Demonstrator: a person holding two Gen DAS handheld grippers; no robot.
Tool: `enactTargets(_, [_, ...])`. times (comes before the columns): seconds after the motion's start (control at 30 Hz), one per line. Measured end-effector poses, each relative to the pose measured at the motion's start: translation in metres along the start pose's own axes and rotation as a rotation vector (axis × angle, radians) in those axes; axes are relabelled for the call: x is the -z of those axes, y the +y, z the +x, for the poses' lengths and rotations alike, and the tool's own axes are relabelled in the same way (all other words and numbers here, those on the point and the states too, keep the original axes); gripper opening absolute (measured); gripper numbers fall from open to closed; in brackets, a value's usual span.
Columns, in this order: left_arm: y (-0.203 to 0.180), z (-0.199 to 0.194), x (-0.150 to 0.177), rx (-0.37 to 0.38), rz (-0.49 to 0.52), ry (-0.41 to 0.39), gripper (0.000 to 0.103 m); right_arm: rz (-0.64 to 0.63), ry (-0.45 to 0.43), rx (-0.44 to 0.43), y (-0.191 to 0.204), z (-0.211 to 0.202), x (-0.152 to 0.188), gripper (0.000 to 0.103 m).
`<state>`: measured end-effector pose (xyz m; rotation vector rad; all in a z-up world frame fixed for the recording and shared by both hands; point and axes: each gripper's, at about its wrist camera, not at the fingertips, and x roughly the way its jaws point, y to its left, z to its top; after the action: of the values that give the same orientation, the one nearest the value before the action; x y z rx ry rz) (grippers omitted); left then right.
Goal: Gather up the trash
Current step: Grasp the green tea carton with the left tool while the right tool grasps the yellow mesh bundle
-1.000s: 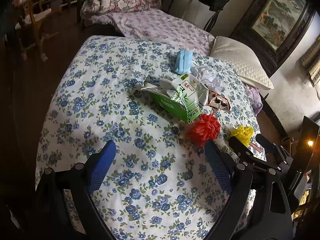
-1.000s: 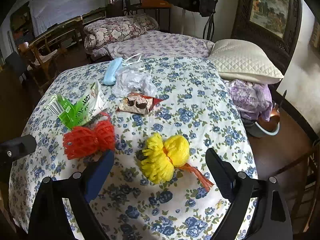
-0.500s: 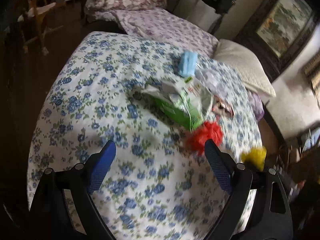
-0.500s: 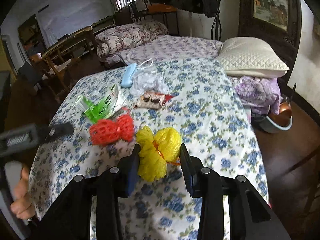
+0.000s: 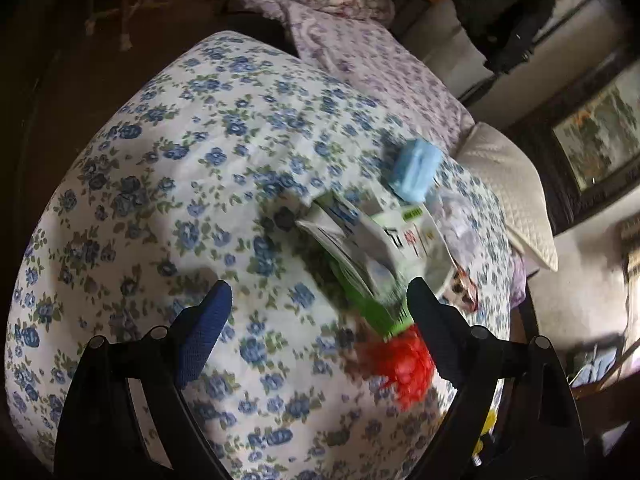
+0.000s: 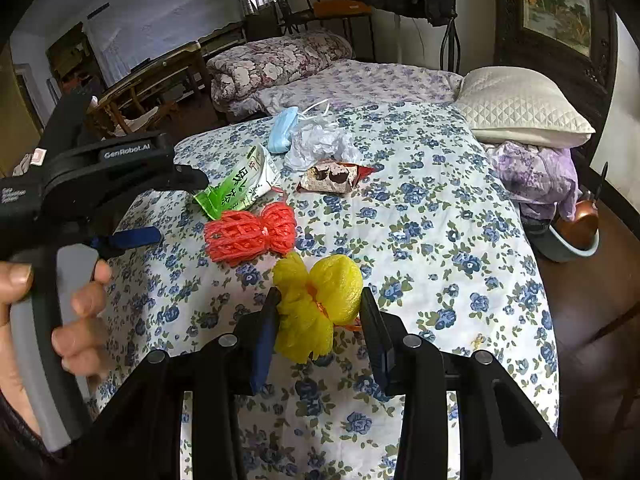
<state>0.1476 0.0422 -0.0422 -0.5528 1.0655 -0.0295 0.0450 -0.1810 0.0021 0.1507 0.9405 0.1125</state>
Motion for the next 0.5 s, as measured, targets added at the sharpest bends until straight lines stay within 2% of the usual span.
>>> enactTargets(0.17, [0.01,0.004,-0.006,-0.002,-0.043,0.023,0.085,-0.005,-0.005,0.0,0.002,0.0,0.0,0.039])
enactTargets(0.2, [0.01,0.004,-0.006,-0.009,-0.037,0.02,0.082,-0.004,-0.004,0.0,0.001,0.001,0.0,0.039])
enactTargets(0.23, [0.009,0.004,-0.006,-0.018,-0.024,0.016,0.071,-0.003,-0.003,0.001,0.001,0.001,0.0,0.039])
enactTargets(0.3, [0.008,0.005,-0.006,-0.018,0.007,0.026,0.042,0.001,-0.003,0.001,0.0,0.002,0.0,0.039])
enactTargets(0.37, [0.01,0.006,-0.006,-0.001,0.014,0.05,0.029,0.005,-0.005,0.001,0.0,0.002,0.0,0.039])
enactTargets(0.5, [0.013,-0.006,-0.005,0.001,0.033,0.017,0.026,0.02,-0.014,0.003,-0.005,-0.002,0.002,0.039])
